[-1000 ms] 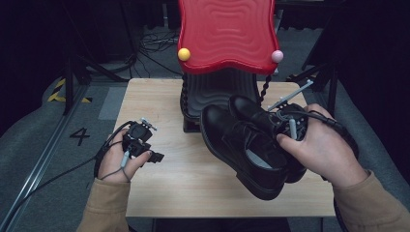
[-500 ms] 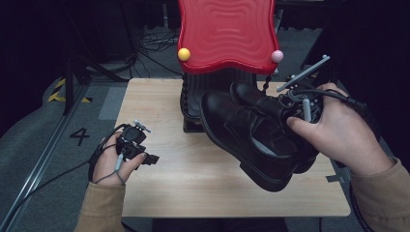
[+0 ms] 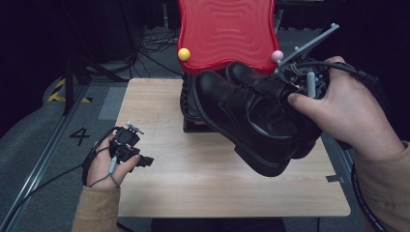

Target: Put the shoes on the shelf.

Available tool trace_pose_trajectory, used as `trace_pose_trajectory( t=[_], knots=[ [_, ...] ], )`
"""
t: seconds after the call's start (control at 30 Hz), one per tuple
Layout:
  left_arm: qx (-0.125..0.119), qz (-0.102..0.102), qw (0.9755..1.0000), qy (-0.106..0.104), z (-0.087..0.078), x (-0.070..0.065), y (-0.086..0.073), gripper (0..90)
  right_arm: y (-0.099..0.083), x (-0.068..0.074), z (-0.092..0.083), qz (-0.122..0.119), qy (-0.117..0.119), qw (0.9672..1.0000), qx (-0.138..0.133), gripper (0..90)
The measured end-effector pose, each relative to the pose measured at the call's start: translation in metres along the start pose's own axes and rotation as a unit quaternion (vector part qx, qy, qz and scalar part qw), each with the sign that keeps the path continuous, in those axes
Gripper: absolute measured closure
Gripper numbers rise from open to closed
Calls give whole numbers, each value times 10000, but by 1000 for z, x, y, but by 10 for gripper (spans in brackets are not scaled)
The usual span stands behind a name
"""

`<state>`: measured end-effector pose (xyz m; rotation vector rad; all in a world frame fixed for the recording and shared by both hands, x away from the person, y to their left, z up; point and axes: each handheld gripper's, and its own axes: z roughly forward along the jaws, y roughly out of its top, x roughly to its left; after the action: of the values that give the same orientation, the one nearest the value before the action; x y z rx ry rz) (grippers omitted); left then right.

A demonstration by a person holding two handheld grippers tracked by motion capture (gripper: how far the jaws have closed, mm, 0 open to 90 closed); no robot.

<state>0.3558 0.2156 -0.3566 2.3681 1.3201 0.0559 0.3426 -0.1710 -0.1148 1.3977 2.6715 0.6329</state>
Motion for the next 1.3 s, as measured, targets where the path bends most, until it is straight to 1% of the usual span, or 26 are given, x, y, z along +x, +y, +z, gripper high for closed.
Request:
trace_pose_trajectory(
  t=[0.13,0.2,0.33,0.43,0.5,0.6,0.63,0.67,0.7,0.8,0.83,0.87,0.9,1.0,1.07,1.13,1.27,1.3],
  knots=[
    [24,-39,10000,-36,4,0,1,367,14,10,-6,26,-163,9998,-94,818],
    [42,-49,10000,-26,5,1,2,366,23,14,-10,21,-193,9997,-145,818],
    [49,-32,10000,-57,7,0,4,364,45,20,-15,96,-269,9989,-371,818],
    [26,-59,10000,-70,6,2,3,363,62,22,-14,142,-393,9979,-486,818],
    [-20,-112,9999,-102,4,5,0,364,75,23,-13,188,-498,9969,-580,818],
    [-74,-166,9998,-122,1,8,-4,364,93,20,-11,308,-549,9952,-749,818],
    [-74,-166,9998,-122,1,8,-4,364,93,20,-11,308,-549,9952,-749,818],
    [-111,-213,9996,-151,0,10,-7,364,97,20,-10,347,-582,9946,-780,818],
    [-118,-205,9996,-154,-1,11,-8,364,106,18,-8,396,-653,9935,-843,818],
    [-173,-237,9994,-180,-4,12,-10,364,120,15,-5,542,-760,9916,-896,818],
    [-182,-207,9995,-184,-5,12,-11,363,124,14,-4,589,-784,9911,-901,817],
    [-204,-249,9993,-205,-6,12,-11,363,127,13,-4,671,-810,9905,-892,818],
    [-224,-231,9993,-204,-7,13,-12,363,131,12,-3,723,-861,9895,-907,817],
    [-248,-226,9992,-218,-9,13,-13,362,141,8,1,855,-975,9868,-973,817],
    [-262,-221,9992,-190,-11,13,-13,361,146,5,2,910,-1013,9851,-1047,817],
    [-313,-205,9991,-194,-13,13,-13,361,152,1,4,991,-1101,9828,-1104,817],
    [-392,-196,9988,-219,-17,14,-15,361,163,-3,7,1155,-1219,9796,-1100,817],
    [-421,-243,9985,-233,-18,14,-16,360,166,-4,8,1181,-1249,9789,-1108,816]
  ],
)
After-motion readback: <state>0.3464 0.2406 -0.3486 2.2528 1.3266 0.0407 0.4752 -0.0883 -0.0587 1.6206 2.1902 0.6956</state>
